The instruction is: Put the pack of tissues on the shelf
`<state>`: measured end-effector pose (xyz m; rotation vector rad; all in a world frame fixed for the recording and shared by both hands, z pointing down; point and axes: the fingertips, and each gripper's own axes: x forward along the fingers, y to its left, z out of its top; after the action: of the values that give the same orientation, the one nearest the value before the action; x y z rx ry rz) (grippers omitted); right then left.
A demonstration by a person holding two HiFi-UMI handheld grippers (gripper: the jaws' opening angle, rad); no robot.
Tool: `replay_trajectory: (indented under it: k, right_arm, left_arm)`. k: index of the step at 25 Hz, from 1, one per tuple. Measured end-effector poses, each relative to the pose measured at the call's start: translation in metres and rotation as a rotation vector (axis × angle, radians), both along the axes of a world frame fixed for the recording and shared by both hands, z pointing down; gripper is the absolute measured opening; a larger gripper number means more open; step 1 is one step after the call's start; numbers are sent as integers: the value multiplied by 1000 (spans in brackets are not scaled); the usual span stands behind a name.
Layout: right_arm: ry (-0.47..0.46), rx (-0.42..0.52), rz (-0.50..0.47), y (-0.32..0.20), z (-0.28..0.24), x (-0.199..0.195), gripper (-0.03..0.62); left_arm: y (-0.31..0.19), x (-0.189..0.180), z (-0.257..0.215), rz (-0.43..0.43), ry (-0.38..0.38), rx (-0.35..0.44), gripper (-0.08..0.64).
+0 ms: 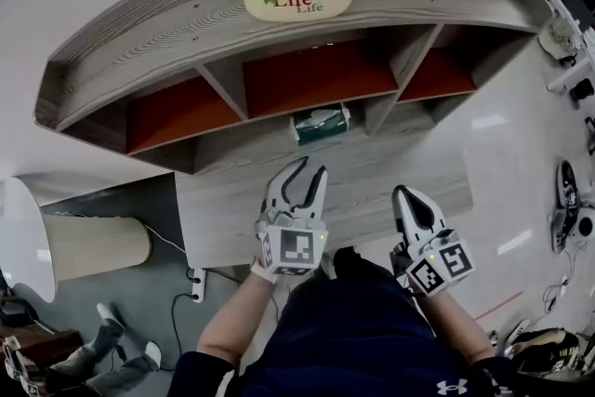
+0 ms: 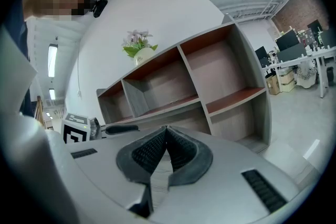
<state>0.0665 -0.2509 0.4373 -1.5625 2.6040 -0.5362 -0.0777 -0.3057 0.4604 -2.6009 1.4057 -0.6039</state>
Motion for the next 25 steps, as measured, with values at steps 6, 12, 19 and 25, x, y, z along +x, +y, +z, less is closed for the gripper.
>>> replay_trajectory:
  k: [6, 12, 19, 25]
  right_arm:
    - [-8, 33, -11, 7, -11, -10, 3]
    - [-6, 54, -18, 16, -21, -16, 4]
    - [-4, 90, -37, 22, -33, -24, 3]
    - [31, 120, -29, 28, -41, -22, 4]
  left_arm:
    - [36, -14, -25, -13, 85, -5, 91]
    - [61, -23, -37, -24, 120, -7, 54]
    - [75, -18, -34, -18, 127, -42, 52]
    - [80, -18, -41, -30, 136, -14, 52]
